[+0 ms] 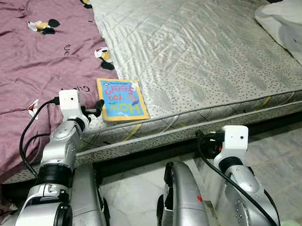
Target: Clean up the room
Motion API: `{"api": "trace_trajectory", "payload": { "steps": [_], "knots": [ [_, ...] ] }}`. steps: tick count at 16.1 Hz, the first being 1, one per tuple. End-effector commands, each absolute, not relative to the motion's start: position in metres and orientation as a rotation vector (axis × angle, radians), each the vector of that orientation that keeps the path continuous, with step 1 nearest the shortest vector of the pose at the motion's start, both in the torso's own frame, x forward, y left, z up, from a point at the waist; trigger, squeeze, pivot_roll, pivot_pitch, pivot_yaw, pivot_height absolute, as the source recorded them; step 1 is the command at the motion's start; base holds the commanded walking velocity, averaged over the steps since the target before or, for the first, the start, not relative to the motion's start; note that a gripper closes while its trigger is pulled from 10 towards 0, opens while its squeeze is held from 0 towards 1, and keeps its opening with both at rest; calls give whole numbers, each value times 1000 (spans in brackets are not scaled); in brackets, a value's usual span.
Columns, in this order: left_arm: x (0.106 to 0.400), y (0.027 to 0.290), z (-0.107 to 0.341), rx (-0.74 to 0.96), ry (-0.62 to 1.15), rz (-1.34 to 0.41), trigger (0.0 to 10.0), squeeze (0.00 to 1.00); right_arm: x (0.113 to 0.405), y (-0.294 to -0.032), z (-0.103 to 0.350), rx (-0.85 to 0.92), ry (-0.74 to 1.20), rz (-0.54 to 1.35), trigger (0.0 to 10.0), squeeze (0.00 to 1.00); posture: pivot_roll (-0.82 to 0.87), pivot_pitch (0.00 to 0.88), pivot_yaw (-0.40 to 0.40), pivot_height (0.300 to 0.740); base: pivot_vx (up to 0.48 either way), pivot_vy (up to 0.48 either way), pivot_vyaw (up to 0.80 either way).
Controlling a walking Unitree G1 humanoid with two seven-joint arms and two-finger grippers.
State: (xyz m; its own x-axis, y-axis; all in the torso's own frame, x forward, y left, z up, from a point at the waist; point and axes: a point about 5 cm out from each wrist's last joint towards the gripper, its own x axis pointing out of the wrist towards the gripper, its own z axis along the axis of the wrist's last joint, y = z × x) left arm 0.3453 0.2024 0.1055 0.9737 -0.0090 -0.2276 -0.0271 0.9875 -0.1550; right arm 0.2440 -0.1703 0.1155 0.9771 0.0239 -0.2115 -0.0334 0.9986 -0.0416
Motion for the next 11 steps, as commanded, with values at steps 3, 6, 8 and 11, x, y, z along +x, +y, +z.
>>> {"api": "trace_trajectory", "payload": {
  "steps": [3,6,8,11],
  "knots": [
    [348,197,94,-204,299,-7,10000,0,240,-174,114,-63,226,21,10000,0,-178,164,-77,528,0,0,0],
    [351,192,86,-239,344,-33,10000,0,230,-179,119,-82,224,20,10000,0,-226,186,-83,528,0,0,0],
    [355,183,82,-268,379,-65,10000,0,221,-186,125,-104,221,15,10000,0,-264,204,-92,528,0,0,0],
    [359,176,80,-305,389,-89,10000,0,217,-190,128,-121,224,11,10000,0,-284,211,-98,528,0,0,0]
  ]
}}
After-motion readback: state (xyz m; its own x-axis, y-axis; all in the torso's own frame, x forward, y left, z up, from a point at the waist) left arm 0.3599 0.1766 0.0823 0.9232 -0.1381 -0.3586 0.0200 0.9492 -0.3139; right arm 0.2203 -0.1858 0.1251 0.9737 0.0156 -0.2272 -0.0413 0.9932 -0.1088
